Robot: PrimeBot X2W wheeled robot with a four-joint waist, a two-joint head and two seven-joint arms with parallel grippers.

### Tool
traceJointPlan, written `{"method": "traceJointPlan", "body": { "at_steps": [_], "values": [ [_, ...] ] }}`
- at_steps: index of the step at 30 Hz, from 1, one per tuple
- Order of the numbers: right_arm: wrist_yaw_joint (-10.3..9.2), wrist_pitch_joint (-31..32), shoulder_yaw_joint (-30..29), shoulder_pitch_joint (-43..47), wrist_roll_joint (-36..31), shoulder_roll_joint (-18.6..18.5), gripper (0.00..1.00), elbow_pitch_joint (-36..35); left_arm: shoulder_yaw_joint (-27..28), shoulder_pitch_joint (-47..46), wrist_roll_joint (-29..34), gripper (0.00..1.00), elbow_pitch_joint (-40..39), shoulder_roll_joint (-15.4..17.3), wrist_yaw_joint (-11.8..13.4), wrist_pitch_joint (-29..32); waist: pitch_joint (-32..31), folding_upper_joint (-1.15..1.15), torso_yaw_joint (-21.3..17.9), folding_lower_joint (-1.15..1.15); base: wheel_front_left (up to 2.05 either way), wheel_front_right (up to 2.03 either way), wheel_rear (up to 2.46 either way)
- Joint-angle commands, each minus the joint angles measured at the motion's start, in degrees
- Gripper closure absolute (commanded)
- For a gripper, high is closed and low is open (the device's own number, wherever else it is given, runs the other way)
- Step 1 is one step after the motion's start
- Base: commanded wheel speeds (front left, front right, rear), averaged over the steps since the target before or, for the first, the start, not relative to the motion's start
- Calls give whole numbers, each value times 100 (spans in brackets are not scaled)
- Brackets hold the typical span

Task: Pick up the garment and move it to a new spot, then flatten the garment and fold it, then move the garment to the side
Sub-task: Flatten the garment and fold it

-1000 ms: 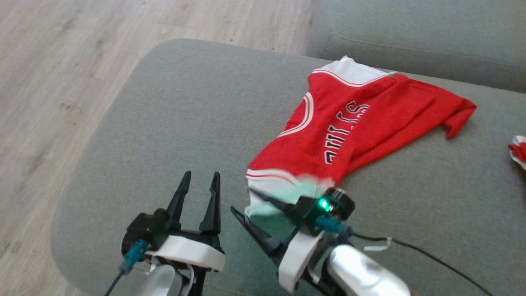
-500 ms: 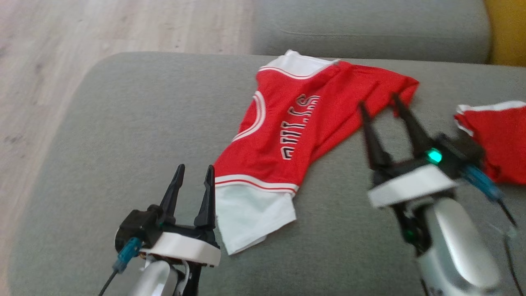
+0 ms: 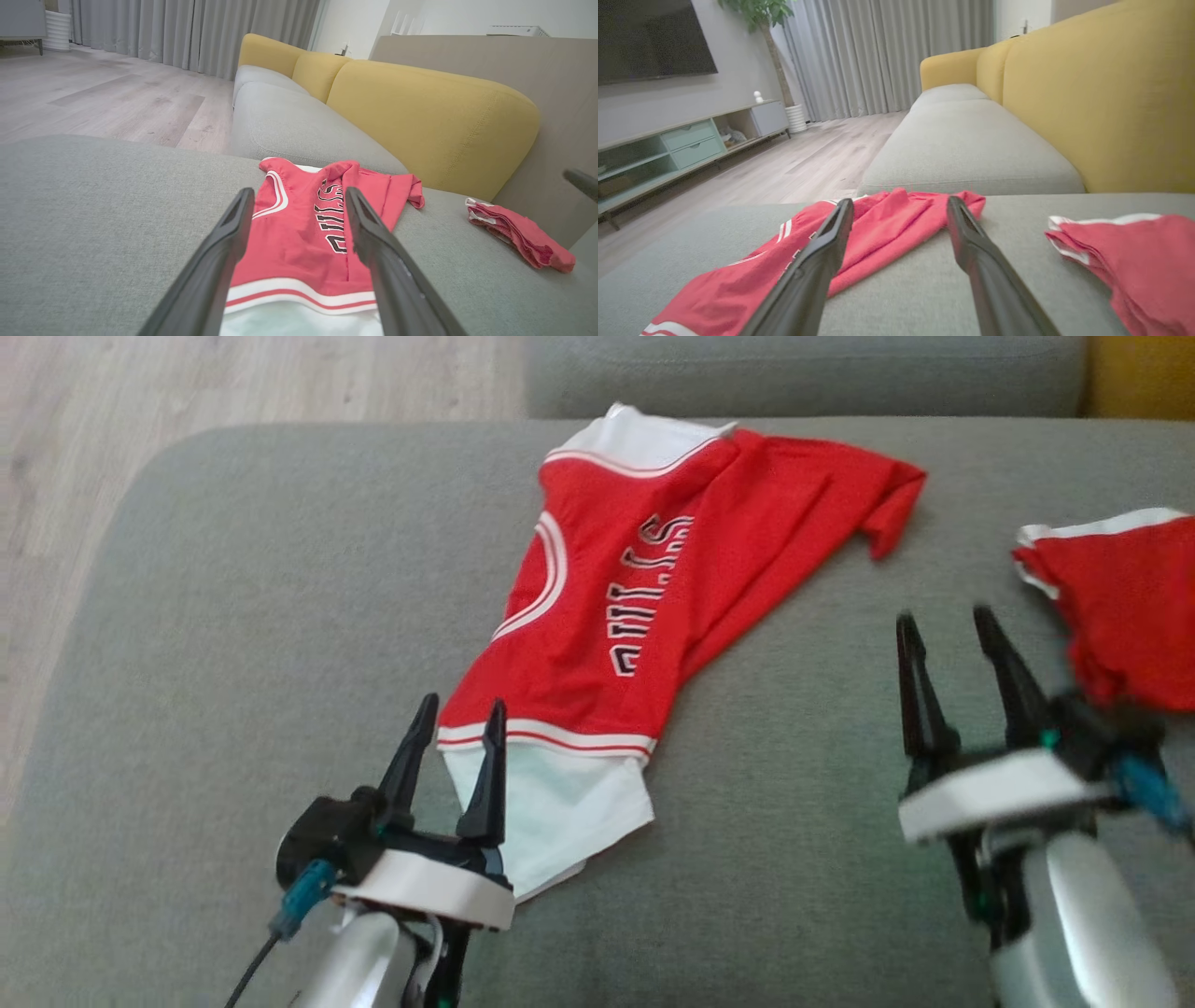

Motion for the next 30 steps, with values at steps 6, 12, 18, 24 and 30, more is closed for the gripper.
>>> {"method": "traceJointPlan", "body": {
  "at_steps": [6,12,18,24,30],
  "values": [
    [37,866,-207,-1433,-401,-9,0,508,-55,-481,-20,0,-68,-55,-104,-55,560,0,700,0,0,0,0],
    [37,1642,-1210,-3294,-1383,-9,0,2192,-336,-724,-149,0,-35,-90,-166,-55,1123,0,1379,0,0,0,0],
    [37,1721,-2600,-4324,-2822,-315,0,3345,-636,-933,-474,0,-172,-93,-78,-55,1476,0,1863,0,0,0,0],
    [37,1516,-3624,-4692,-3585,-224,0,3950,-730,-974,-574,0,-190,-94,2,-55,1571,0,1987,0,0,0,0],
    [37,1221,-4083,-4919,-4003,-140,0,4416,-728,-1000,-561,0,-149,-94,16,-55,1591,0,1945,0,0,0,0]
  ]
}}
